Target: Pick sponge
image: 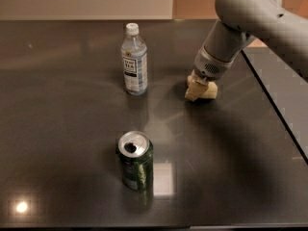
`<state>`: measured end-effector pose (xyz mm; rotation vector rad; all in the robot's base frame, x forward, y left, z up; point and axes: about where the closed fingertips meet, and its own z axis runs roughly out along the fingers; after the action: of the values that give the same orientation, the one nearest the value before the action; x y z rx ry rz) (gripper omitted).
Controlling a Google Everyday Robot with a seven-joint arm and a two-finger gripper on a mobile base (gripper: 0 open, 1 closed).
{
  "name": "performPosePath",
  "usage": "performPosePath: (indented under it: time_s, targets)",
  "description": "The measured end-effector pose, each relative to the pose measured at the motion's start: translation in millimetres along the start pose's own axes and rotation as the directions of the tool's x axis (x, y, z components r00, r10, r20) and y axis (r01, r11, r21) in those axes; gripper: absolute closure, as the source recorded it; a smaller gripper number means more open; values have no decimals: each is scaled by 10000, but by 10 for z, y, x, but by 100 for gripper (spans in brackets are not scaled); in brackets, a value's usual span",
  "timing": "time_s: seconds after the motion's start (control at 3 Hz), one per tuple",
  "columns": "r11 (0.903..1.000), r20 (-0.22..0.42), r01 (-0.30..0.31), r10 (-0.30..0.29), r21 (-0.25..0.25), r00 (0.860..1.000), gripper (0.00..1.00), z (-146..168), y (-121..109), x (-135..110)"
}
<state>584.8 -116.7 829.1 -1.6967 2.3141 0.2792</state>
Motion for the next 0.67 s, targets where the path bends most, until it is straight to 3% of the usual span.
performPosePath:
  time_s: [0.67]
  targets:
    - [9984,1169,536,-551,165,9916,100,-688,224,-290]
